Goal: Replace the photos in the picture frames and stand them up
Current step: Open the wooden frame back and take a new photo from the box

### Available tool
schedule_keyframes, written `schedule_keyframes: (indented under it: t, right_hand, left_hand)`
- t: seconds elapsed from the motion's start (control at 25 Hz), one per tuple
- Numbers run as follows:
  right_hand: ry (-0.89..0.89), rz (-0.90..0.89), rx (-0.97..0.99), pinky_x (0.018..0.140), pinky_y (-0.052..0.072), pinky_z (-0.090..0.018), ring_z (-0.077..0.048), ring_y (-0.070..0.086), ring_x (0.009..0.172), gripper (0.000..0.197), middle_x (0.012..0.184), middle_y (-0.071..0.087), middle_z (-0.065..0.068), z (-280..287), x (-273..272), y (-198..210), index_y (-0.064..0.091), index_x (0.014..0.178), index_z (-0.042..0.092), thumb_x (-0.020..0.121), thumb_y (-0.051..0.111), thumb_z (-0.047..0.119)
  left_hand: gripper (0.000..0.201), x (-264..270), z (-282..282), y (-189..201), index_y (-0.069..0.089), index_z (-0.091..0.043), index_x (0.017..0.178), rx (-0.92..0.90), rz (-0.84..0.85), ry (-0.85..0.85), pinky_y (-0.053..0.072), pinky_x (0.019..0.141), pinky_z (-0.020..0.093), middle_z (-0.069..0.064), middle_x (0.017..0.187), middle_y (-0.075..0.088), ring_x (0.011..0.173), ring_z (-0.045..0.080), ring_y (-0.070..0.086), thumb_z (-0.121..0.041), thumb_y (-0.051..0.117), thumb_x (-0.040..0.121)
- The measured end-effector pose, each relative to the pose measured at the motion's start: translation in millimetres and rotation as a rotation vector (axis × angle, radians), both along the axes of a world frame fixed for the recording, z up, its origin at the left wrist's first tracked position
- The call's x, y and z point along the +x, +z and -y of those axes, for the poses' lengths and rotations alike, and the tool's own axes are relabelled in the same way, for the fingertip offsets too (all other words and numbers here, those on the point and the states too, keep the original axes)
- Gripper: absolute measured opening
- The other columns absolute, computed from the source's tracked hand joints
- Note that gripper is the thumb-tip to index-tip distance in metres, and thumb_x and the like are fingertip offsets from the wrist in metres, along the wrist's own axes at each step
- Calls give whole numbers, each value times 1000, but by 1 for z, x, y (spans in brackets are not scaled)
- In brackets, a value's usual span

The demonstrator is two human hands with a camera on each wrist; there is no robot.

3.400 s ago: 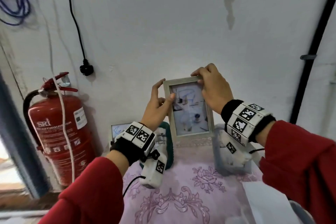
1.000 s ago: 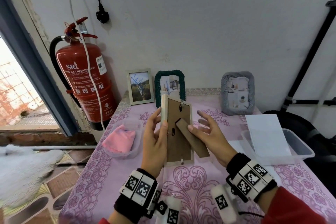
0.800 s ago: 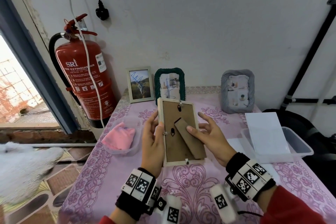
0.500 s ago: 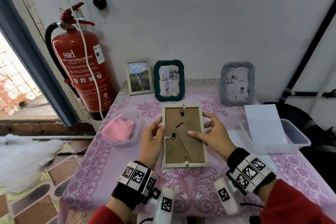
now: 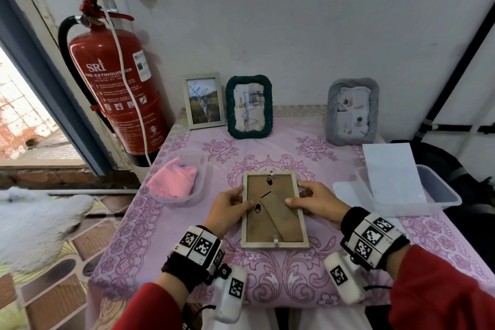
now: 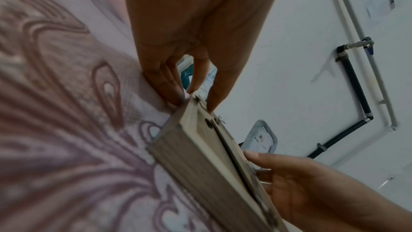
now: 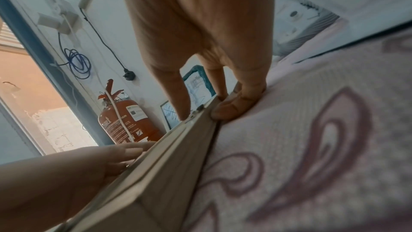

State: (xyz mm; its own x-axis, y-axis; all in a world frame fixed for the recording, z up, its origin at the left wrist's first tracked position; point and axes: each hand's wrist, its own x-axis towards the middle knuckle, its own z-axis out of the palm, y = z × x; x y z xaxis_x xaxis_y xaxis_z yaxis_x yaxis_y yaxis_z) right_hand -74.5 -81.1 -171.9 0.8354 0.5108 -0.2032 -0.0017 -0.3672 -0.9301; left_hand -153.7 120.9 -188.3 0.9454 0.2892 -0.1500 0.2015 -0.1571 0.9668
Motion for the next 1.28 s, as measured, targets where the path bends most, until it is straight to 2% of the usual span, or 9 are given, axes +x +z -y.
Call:
schedule_keyframes:
  t: [0.08,0.16,0.24,0.32,0.4,0.52,0.68,1.04,1.28]
  right_hand:
    - [-22,-49,15,75,55,-23,-17,67,83,40,89,70,-5,1,2,0,59,121,3,82,65,-3]
    - [-52,-74,30,90,53,-42,-33,66,97,49,103,68,-22,3,6,-2,54,126,2,79,66,-6]
    - [-64,-84,30,96,49,-49,-37,64,103,53,108,65,-28,3,8,-5,51,128,2,79,68,-4]
    - [-73,-101,27,92,52,-44,-34,65,99,50,106,66,-25,2,10,-9,49,128,4,81,68,1]
    - [-92,-94,8,76,56,-31,-25,66,85,46,92,64,-16,1,11,-12,48,125,7,84,67,8]
    - [-101,-34,-68,61,46,-21,-14,58,70,41,75,56,-4,0,11,-15,48,118,14,83,69,15]
    - [-96,-23,-96,62,45,-24,-16,55,71,40,74,54,-3,-2,11,-15,48,114,16,81,71,16]
    - [-96,-90,-53,49,46,-16,-14,58,63,46,72,55,-4,-2,5,-4,48,118,9,79,70,2]
    - [-124,-143,-45,58,45,-23,-17,58,69,44,78,58,-7,-6,3,1,47,115,13,79,70,4]
  left_hand:
    - [53,1,0,0,44,-3,134,26,-10,-20,46,57,6,-6,64,59,52,-7,56,-1,64,84]
    - [47,3,-1,-1,52,-4,128,80,-33,-36,47,71,19,4,77,58,68,8,56,-10,67,84]
    - [36,5,-3,-2,58,-11,118,133,-56,-49,48,81,33,8,85,55,79,16,52,-18,67,84]
    - [29,6,-6,-3,62,-16,113,131,-63,-58,49,92,43,9,87,59,82,18,55,-21,66,85]
    - [24,5,-7,-4,64,-15,110,111,-68,-48,49,94,48,10,88,63,83,19,57,-19,65,87]
    - [31,6,-8,-7,64,-4,114,158,-76,-23,52,86,41,7,82,63,77,17,58,-19,65,86]
    - [10,6,-9,-4,57,-22,86,174,-73,-102,44,74,30,8,79,50,76,16,48,-16,65,85]
    - [47,8,-17,-1,49,-15,130,132,-115,-198,43,70,23,10,82,39,77,17,42,-6,63,86]
    - [37,7,-21,3,53,-23,114,114,-117,-276,41,55,11,9,75,45,55,2,42,-2,62,85]
